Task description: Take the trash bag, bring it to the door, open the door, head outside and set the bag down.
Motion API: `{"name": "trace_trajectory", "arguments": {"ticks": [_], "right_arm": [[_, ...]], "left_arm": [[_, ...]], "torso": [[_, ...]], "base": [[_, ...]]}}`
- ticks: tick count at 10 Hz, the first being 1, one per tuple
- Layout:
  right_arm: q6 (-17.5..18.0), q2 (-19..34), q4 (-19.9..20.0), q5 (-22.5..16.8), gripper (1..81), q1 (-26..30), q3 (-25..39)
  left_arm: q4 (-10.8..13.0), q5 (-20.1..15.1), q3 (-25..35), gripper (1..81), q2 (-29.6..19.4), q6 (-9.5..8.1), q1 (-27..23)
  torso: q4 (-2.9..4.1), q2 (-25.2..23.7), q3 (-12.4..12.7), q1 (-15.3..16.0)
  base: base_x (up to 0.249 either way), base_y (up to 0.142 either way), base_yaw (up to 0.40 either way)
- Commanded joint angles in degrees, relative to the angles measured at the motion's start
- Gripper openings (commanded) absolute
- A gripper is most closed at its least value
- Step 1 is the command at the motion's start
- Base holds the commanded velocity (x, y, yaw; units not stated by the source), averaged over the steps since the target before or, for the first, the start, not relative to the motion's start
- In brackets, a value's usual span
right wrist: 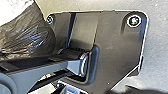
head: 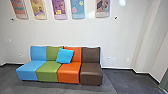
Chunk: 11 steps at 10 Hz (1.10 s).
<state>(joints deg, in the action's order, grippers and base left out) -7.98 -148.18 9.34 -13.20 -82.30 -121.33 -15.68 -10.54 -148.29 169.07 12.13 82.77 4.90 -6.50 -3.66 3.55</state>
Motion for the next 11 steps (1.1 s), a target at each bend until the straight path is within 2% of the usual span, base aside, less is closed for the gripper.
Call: {"name": "trace_trajectory", "arguments": {"ticks": [1, 2, 4, 5, 7, 9, 11], "right_arm": [[-0.36, -0.3, 0.51, -4.02, 81.1, 2.62, -1.96], [-0.36, -1.18, 0.59, -4.02, 81.1, 2.62, -2.93], [-0.36, -3.29, 0.42, -4.02, 81.1, 2.45, -5.48], [-0.36, -4.59, 0.33, -4.03, 81.1, 2.35, -7.13], [-0.45, -6.9, 0.24, -4.02, 81.1, 1.47, -9.88], [-1.33, -9.0, 0.24, -4.02, 81.1, 0.95, -12.94], [-1.33, -10.32, 0.15, -4.02, 81.1, 0.78, -14.97]], "left_arm": [[1.0, -3.78, 0.28, 1.0, 0.04, 0.44, -2.75], [1.0, -3.78, 0.28, 1.0, 0.13, 0.44, -2.75], [1.0, -3.78, 0.28, 1.0, 0.39, 0.44, -2.75], [1.0, -3.78, 0.28, 1.0, 0.57, 0.44, -2.75], [0.91, -3.08, 0.28, 1.0, 0.57, 0.26, -2.75], [0.91, -3.07, 0.02, 1.0, 0.57, 0.26, -2.75], [0.91, -2.99, -1.66, 1.0, 1.36, 0.35, -2.75]], "torso": [[0.0, 5.31, -0.44, -3.43], [0.0, 6.5, 1.53, -3.55], [0.0, 6.5, 2.62, -3.55], [0.0, 4.98, 2.62, -2.75], [0.0, 5.59, 2.56, -3.08], [0.0, 5.53, 7.96, -3.12], [0.0, 5.57, 8.43, -3.1]], "base": [[0.0, 0.0, 0.0], [0.0, 0.0, 0.0], [0.0, 0.0, 0.0], [0.0, 0.0, 0.0], [0.0, 0.0, 0.0], [0.0, 0.0, 0.0], [0.0, 0.0, 0.0]]}}
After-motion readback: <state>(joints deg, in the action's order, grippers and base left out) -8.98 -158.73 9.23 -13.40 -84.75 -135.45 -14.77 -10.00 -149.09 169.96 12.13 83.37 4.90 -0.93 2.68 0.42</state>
